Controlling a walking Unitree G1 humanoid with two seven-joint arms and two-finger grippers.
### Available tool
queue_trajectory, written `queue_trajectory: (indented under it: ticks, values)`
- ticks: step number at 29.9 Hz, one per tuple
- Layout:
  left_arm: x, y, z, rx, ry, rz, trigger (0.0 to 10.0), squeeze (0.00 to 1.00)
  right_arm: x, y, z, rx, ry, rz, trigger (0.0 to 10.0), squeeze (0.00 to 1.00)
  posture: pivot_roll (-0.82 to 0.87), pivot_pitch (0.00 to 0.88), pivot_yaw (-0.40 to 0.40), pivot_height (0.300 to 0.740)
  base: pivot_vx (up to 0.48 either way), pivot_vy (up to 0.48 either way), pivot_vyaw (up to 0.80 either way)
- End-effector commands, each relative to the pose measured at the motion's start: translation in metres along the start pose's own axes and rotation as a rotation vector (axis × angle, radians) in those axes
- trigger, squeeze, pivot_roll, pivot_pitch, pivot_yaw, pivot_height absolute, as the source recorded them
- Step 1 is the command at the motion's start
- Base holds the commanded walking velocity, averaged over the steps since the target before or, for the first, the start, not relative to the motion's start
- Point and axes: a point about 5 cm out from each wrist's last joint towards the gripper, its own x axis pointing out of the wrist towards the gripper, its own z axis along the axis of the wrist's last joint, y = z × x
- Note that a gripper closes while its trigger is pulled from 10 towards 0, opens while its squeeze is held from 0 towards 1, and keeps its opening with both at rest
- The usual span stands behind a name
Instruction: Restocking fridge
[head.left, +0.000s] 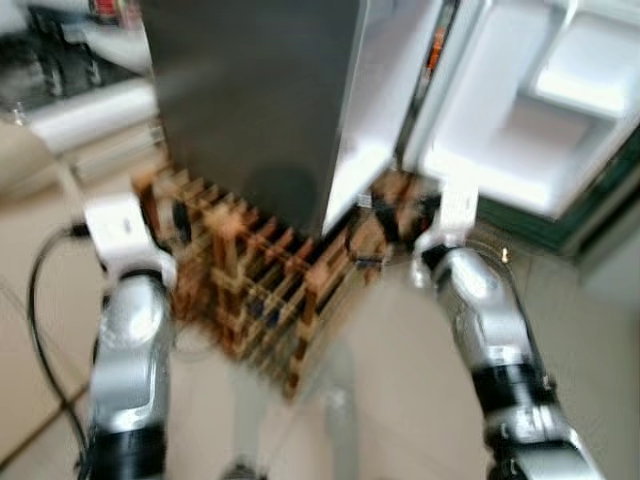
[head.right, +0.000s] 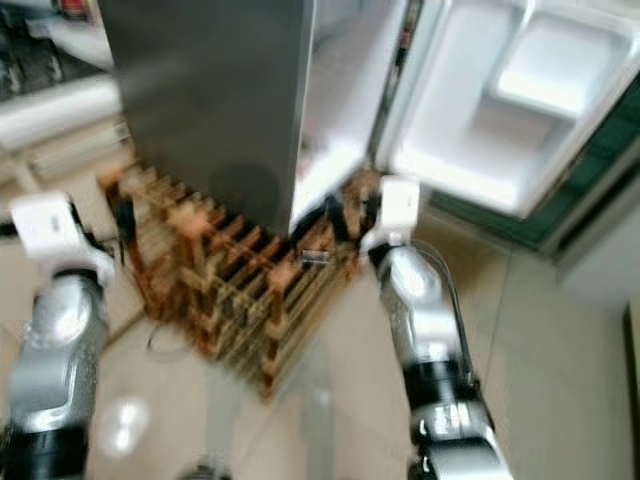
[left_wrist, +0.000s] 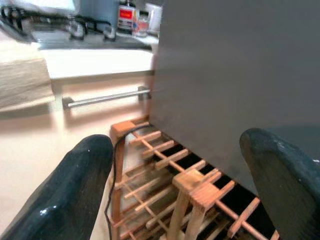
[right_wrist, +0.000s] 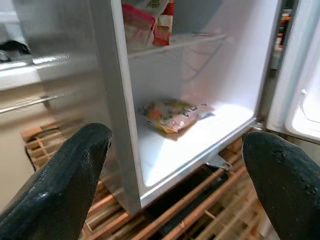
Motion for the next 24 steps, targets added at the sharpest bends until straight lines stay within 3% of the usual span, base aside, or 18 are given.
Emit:
queue_trajectory:
  ticks: [1, 7, 12, 20, 24]
  values:
    - [0.002, -0.005, 0.001, -0.005, -0.002, -0.011, 10.0, 0.00, 0.001, 0.004, 0.002, -0.003, -0.011, 0.023, 10.0, 1.00, -0.03, 0.000, -0.061, 0.740, 0.000, 0.000, 0.51]
    - [0.002, -0.012, 0.009, 0.007, -0.034, -0.036, 10.0, 0.00, -0.002, 0.012, -0.002, 0.005, -0.013, 0.049, 10.0, 1.00, -0.02, 0.009, -0.038, 0.740, 0.000, 0.000, 0.51]
    - [0.004, -0.011, 0.006, -0.004, -0.033, -0.044, 10.0, 0.00, -0.003, 0.009, -0.011, 0.032, 0.014, 0.026, 10.0, 1.00, -0.01, 0.000, -0.045, 0.740, 0.000, 0.000, 0.51]
    - [-0.004, -0.028, -0.003, -0.021, -0.001, -0.069, 10.0, 0.00, -0.012, -0.005, -0.009, -0.016, 0.018, 0.029, 10.0, 1.00, -0.01, 0.000, -0.036, 0.740, 0.000, 0.000, 0.51]
    - [-0.003, -0.027, -0.006, -0.035, 0.006, -0.070, 10.0, 0.00, -0.013, -0.008, -0.010, -0.004, 0.010, 0.009, 10.0, 1.00, -0.01, 0.000, -0.032, 0.740, 0.000, 0.000, 0.50]
